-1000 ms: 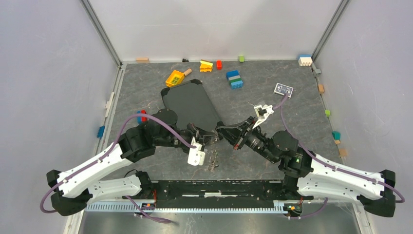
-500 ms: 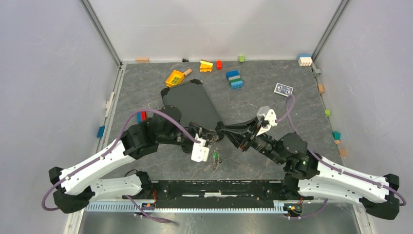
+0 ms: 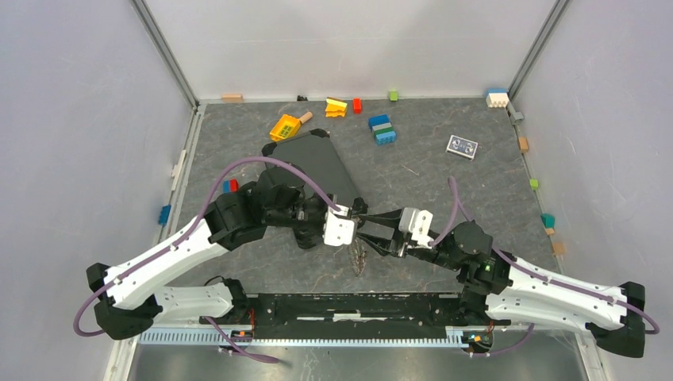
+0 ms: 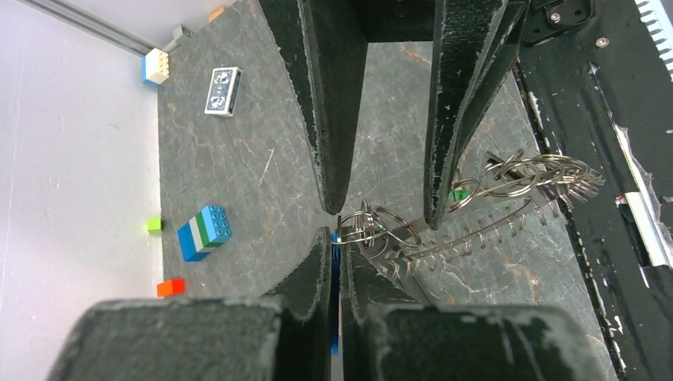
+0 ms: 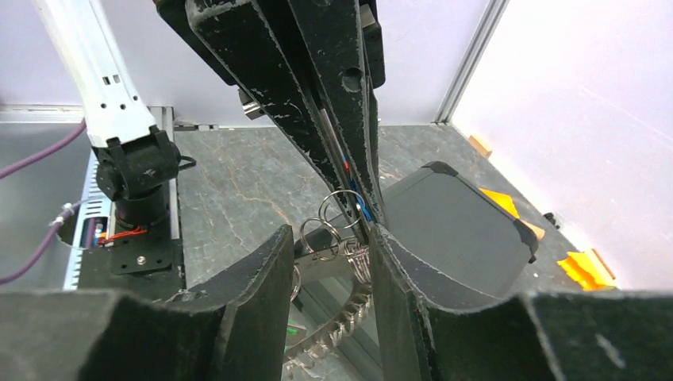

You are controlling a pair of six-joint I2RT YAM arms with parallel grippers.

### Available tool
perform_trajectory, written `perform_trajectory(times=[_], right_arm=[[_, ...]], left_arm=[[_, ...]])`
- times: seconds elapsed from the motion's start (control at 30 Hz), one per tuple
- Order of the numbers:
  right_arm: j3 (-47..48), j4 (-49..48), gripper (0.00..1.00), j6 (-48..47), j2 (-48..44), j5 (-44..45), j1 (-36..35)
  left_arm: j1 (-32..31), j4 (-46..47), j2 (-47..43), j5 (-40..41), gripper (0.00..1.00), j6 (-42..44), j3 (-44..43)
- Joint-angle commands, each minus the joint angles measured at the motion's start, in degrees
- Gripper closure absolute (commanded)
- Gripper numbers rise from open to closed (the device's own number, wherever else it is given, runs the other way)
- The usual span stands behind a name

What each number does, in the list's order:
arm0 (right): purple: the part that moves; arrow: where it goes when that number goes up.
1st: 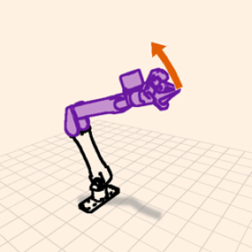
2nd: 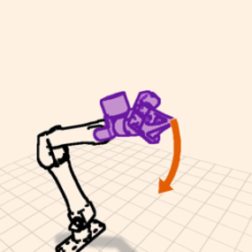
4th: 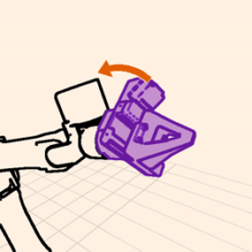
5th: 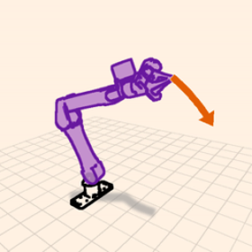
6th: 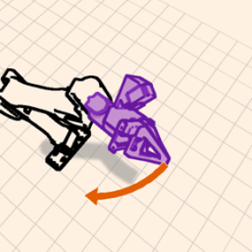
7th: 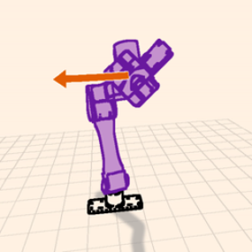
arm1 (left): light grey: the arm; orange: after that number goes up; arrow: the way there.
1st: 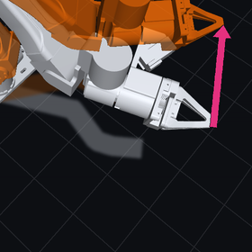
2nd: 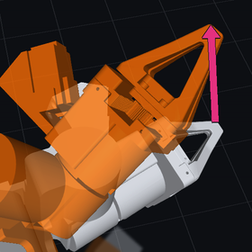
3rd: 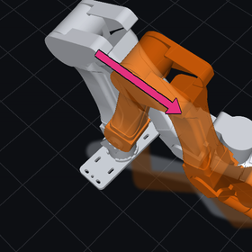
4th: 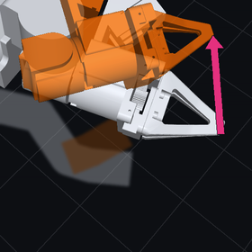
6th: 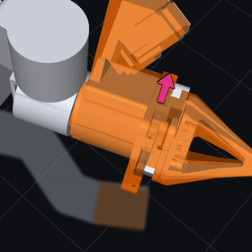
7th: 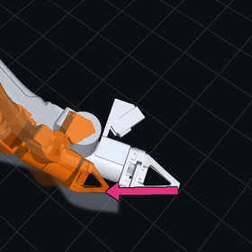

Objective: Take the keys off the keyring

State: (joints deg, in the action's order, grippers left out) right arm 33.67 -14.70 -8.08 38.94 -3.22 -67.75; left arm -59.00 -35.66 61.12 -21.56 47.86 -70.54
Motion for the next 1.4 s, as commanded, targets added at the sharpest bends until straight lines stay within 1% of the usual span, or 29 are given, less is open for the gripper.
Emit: perform_trajectory(times=[0.0, 0.1, 0.27, 0.5, 0.6, 0.87, 1.2, 1.37], right_arm=[[-0.92, -6.58, 0.56, -4.67, -0.38, -0.36, 0.07], [-0.71, -7.26, 0.58, -4.03, 0.23, 0.38, 0.05], [-0.1, -7.94, 0.58, -2.11, 1.53, 0.81, 0.07], [0.26, -8.45, 0.58, 0.11, 2.89, -0.74, 0.07], [0.43, -8.86, 0.58, 0.98, 3.43, 0.76, 0.08], [0.28, -8.26, 0.65, 2.76, 3.22, 8.31, 0.07], [-0.54, -7.27, 0.73, 3.23, 0.74, 11.42, 0.01], [-0.37, -7.29, 0.76, 3.42, 1.13, 10.93, 0.06]], left_arm=[[-0.07, 0.94, -0.11, -0.24, 0.98, -3.12, -2.42], [-0.06, 0.99, -0.06, -0.31, 0.98, -3.03, -2.24], [-0.05, 0.94, 0.01, -0.41, 0.98, -2.94, -2.06], [-0.06, 0.95, 0.23, -0.53, 0.98, -2.7, -1.88], [-0.06, 0.94, 0.27, -0.58, 0.98, -2.63, -1.82], [-0.05, 0.94, 0.15, -0.59, 0.98, -2.22, -1.53], [-0.05, 0.94, -0.03, -0.68, 0.98, -1.93, -1.35], [-0.06, 0.94, -0.04, -0.82, 0.98, -1.86, -1.35]])
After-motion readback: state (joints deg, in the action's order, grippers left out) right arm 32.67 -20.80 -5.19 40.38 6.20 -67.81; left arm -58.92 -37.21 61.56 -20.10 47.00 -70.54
